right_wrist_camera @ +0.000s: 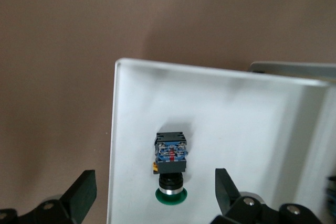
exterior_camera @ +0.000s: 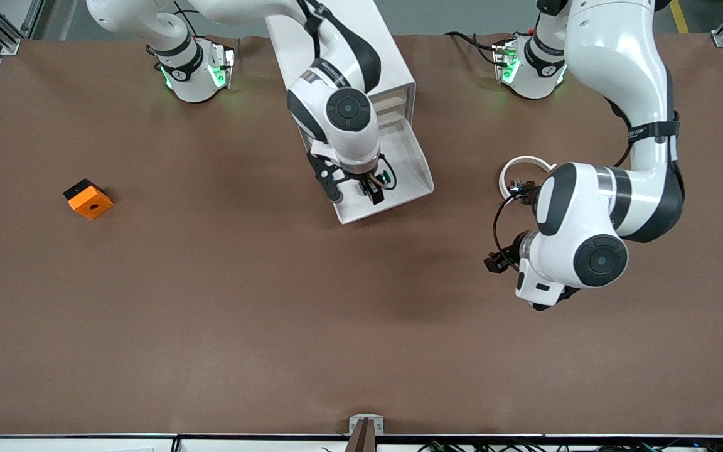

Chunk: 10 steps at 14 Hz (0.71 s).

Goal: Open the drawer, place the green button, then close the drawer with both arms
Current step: 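Lower the button into the drawer and open the right gripper, then push the drawer shut with the left gripper while the right gripper withdraws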

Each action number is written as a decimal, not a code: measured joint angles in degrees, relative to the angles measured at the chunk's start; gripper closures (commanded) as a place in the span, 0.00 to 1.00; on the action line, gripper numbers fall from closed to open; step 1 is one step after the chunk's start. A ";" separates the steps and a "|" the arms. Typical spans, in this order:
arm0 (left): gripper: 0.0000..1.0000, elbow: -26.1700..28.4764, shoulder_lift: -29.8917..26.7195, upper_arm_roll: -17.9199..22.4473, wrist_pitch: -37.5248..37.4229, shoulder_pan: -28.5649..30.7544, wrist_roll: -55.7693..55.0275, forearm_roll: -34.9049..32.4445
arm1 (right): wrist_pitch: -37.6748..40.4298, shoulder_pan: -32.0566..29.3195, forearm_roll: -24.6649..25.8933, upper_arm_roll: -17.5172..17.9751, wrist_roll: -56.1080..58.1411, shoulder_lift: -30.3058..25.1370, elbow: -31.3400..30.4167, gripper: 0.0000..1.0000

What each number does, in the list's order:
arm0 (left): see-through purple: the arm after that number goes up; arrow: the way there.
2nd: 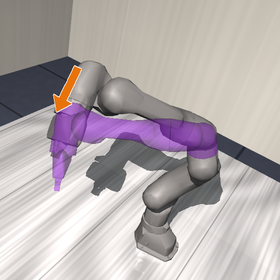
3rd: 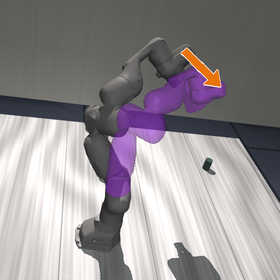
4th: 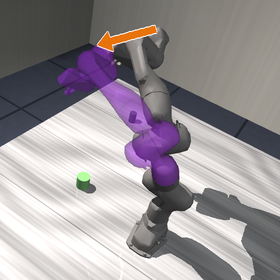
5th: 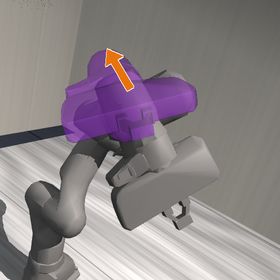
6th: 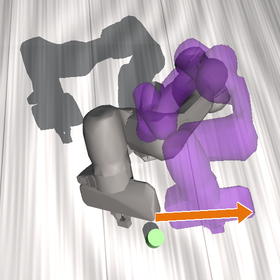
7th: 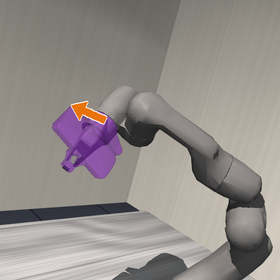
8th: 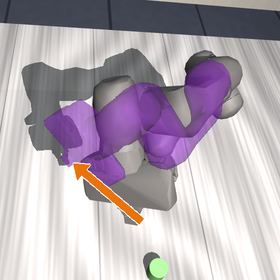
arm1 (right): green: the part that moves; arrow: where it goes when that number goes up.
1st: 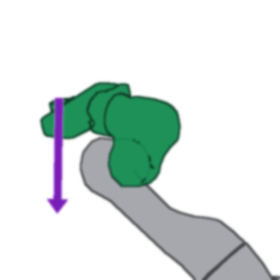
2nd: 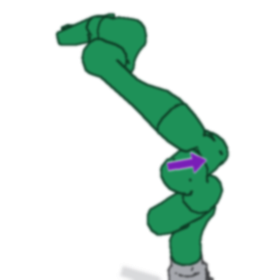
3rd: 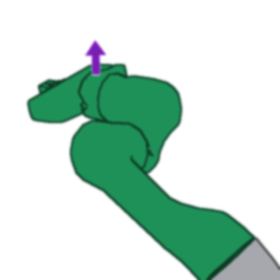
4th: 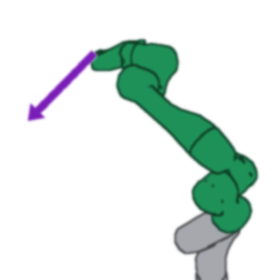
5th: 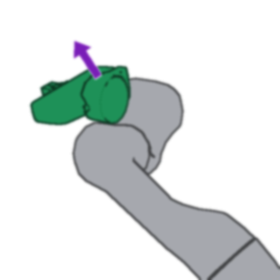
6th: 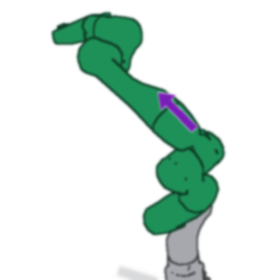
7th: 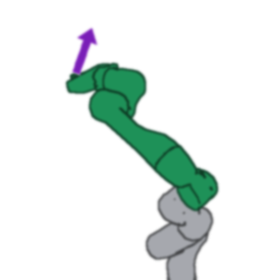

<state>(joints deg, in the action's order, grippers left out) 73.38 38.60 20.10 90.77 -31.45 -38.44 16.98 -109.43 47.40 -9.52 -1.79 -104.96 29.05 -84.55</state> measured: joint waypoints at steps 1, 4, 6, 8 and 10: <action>0.00 2.12 -0.05 -1.47 2.59 0.02 0.33 0.00 | 4.73 -1.71 0.00 -0.06 2.28 -1.87 1.47 0.00; 0.00 6.43 -0.24 -6.46 8.68 -0.21 0.34 0.00 | 13.61 -7.09 -0.07 -0.23 10.52 -7.58 2.58 0.00; 0.00 10.37 -1.32 -10.35 14.81 -0.28 0.33 0.00 | 18.85 -10.96 -0.06 -0.35 19.31 -10.55 2.61 0.00; 0.00 17.20 -3.95 -14.45 22.84 -0.39 0.19 0.00 | 23.25 -15.17 -0.06 -0.45 28.85 -12.98 2.57 0.00; 0.00 24.96 -6.59 -17.83 31.10 -0.57 0.06 0.00 | 26.00 -19.89 -0.05 -0.54 40.88 -15.10 2.48 0.00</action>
<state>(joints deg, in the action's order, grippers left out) 98.34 32.00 2.27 121.87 -32.03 -38.38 16.98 -83.43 27.52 -9.57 -2.33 -64.08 13.95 -82.07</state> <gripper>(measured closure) 0.000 0.000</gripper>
